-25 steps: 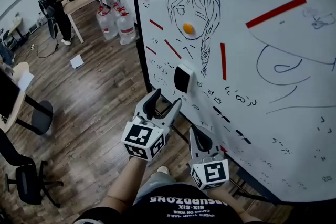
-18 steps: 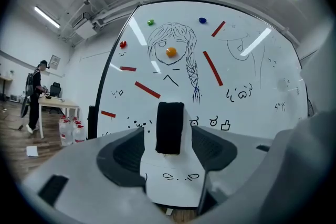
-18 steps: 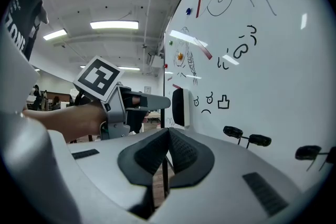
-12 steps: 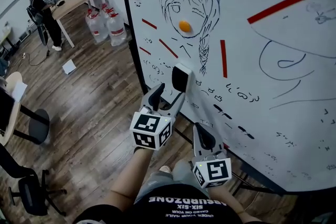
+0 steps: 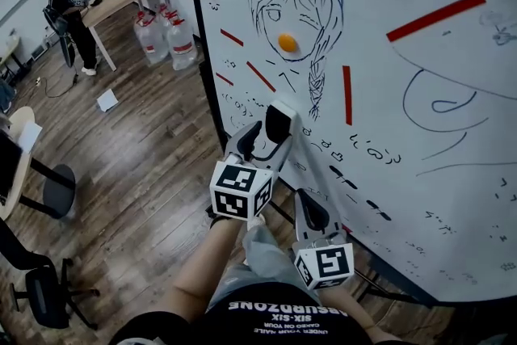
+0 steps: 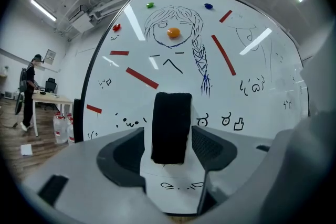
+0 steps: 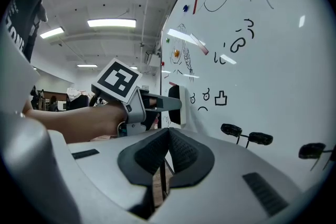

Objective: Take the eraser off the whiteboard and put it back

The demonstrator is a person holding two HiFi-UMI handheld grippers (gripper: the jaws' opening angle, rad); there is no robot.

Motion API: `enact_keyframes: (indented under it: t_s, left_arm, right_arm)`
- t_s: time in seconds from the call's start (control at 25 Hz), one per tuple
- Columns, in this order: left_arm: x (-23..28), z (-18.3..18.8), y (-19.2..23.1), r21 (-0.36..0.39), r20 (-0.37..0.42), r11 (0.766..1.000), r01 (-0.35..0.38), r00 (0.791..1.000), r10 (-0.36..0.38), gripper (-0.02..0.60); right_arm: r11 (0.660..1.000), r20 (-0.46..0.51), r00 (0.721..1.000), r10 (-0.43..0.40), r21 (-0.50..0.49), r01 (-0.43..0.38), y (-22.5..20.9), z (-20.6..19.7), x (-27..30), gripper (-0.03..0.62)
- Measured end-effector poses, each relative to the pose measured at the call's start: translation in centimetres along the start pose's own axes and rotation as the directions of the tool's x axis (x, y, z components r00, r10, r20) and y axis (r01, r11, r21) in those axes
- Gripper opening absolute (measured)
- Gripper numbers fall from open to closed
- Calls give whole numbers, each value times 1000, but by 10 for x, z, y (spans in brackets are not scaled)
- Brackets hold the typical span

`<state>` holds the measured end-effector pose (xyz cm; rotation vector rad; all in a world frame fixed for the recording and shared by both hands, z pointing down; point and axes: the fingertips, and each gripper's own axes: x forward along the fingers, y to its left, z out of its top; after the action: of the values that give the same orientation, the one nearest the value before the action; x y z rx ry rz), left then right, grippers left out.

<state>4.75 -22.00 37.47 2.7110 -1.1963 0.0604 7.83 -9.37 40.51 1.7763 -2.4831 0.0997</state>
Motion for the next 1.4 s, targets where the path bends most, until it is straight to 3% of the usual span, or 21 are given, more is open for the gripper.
enact_keyframes:
  t_s: [0.6,1.4]
  left_arm:
    - [18,-1,-4,3,-1,999,51,999,-51,265]
    - [17,0,-4,23,29,1000,12,999,-12,245]
  right_arm:
    - [999,22,999,34,-8,-34,-9,9,32,-2]
    - [999,28,999,34,-7,-34,-14,9,37,-2]
